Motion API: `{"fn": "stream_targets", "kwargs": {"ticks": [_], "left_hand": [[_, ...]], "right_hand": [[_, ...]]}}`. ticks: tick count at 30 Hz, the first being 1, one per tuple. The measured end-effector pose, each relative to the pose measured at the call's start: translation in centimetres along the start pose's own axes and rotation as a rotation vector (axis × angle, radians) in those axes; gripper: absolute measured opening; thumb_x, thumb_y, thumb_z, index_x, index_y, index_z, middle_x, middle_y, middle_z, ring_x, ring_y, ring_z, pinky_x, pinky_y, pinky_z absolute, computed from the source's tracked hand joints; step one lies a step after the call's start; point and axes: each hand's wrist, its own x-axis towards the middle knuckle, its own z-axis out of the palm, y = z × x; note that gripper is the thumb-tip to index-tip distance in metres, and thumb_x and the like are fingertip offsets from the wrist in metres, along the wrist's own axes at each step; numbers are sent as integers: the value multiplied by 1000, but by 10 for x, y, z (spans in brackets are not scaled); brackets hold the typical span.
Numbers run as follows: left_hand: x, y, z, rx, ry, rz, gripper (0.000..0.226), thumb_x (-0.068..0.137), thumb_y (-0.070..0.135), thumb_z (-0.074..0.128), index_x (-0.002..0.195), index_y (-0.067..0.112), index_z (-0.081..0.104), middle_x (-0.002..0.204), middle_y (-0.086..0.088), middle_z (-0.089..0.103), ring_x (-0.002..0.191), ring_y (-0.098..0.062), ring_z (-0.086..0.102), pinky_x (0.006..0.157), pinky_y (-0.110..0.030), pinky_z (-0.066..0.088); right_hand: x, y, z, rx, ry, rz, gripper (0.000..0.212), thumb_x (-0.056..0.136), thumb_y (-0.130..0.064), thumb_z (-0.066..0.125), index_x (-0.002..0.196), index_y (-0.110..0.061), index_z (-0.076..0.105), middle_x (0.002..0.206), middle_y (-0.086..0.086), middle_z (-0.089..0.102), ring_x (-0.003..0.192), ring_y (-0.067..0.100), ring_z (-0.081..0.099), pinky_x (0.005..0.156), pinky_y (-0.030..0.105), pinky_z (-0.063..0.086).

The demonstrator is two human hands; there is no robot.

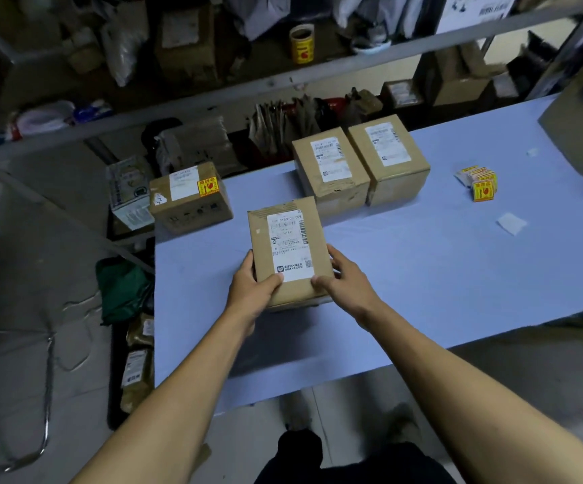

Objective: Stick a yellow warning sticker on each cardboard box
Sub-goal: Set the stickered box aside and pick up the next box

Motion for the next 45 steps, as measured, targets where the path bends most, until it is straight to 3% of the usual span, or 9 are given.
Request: {"fn": "stream_targets", "kwargs": {"ticks": [2, 6, 10, 15, 19, 29, 36, 45], "left_hand": [[-12, 3, 16, -4, 8, 7, 55, 70, 19, 67, 122, 36, 58, 115, 14, 70, 106, -11, 66, 97, -42, 52], [-41, 14, 69, 1, 10, 33, 53, 72, 16, 66, 121, 36, 57, 115, 13, 69, 106, -10, 65, 97, -41, 52], [-62, 22, 135, 30, -25, 34, 51, 79, 11, 66, 121, 36, 56, 116, 12, 68, 106, -10, 64, 95, -40, 53], [-76, 29, 211, 48, -84, 29, 45, 80, 12, 67, 108, 45, 57, 113, 16, 68, 105, -9, 64, 95, -41, 53], [-73, 36, 255, 77, -128, 17, 46, 81, 12, 66, 113, 43, 54, 116, 13, 66, 107, -9, 61, 95, -41, 53], [1, 56, 316, 128, -219, -13, 54, 83, 13, 68, 130, 34, 51, 126, 9, 63, 111, -13, 58, 96, -39, 51], [42, 66, 338, 161, -226, -65, 61, 83, 15, 69, 137, 34, 47, 130, 7, 61, 115, -16, 56, 101, -43, 49], [57, 74, 365, 173, -168, -69, 66, 85, 16, 69, 141, 37, 41, 131, 11, 59, 116, -13, 55, 101, -40, 49]], "right_hand": [[-9, 5, -16, 5, -13, -16, 64, 83, -15, 63, 140, -40, 45, 124, -12, 63, 107, 7, 61, 85, 25, 52], [-34, 25, -67, -1, -30, -32, 61, 79, -22, 60, 134, -45, 47, 123, -15, 64, 109, 10, 62, 93, 37, 54], [-57, 51, -130, -21, -5, -7, 68, 74, -33, 58, 139, -42, 42, 130, -14, 61, 115, 11, 59, 99, 40, 50], [-76, 79, -200, -59, 46, 23, 68, 78, -34, 57, 143, -40, 39, 135, -10, 58, 118, 13, 57, 102, 40, 48], [-78, 94, -239, -49, 94, 79, 75, 74, -39, 58, 145, -39, 36, 138, -10, 56, 120, 14, 56, 104, 44, 47], [-22, 95, -294, -15, 156, 172, 67, 78, -33, 54, 142, -42, 37, 135, -11, 57, 118, 15, 55, 100, 44, 49], [19, 87, -317, 26, 162, 268, 73, 76, -32, 55, 145, -41, 34, 138, -11, 55, 120, 16, 54, 101, 44, 49], [51, 91, -353, 0, 77, 270, 72, 82, -24, 59, 147, -39, 32, 138, -12, 55, 120, 12, 55, 103, 40, 48]]}}
